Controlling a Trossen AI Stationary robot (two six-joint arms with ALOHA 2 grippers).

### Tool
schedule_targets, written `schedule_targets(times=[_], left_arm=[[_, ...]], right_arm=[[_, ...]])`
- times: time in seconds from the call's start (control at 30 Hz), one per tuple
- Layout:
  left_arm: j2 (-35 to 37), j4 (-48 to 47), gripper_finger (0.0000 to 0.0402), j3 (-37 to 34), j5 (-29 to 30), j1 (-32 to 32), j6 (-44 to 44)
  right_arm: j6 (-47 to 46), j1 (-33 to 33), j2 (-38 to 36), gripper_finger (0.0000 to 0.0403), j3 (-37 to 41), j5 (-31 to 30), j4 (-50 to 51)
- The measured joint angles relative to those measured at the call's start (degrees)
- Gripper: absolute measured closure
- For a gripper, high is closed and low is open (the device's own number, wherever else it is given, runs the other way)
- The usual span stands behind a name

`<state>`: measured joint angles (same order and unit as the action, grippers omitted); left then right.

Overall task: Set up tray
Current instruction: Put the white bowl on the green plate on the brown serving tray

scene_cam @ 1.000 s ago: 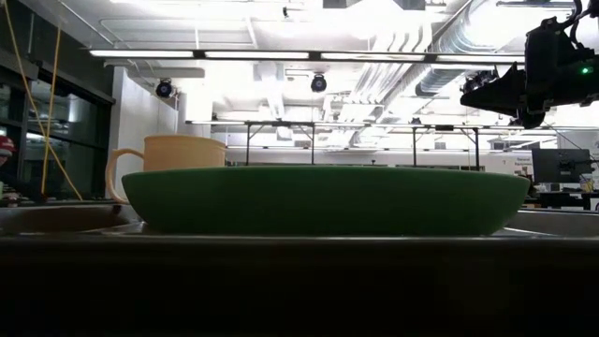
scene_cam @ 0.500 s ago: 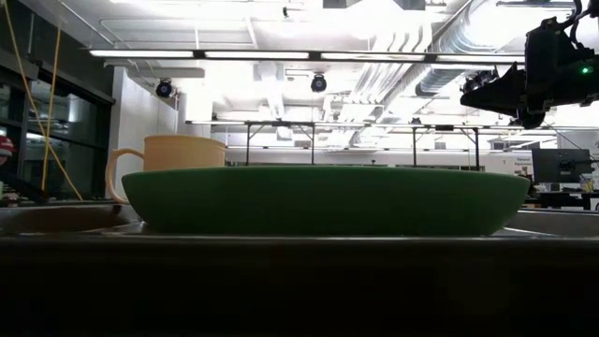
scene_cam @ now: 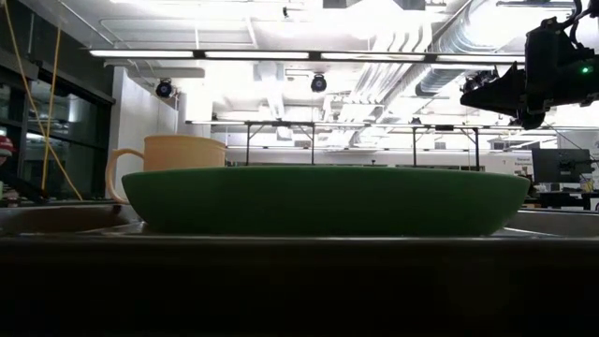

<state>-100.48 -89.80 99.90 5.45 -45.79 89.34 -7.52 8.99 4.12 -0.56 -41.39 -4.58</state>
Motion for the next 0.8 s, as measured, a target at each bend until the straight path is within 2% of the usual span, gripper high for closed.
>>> schedule_targets(times=[0.5, 0.8], left_arm=[[12.8, -0.4, 0.0316, -13.3, -1.0, 0.0, 0.5], [16.1, -0.2, 0.0316, -17.8, -2.2, 0.0, -2.1]], right_arm=[[0.0, 0.0, 0.0, 0.0402, 0.0, 0.0, -0.3], [0.0, 0.0, 0.0, 0.0402, 0.0, 0.0, -0.3]])
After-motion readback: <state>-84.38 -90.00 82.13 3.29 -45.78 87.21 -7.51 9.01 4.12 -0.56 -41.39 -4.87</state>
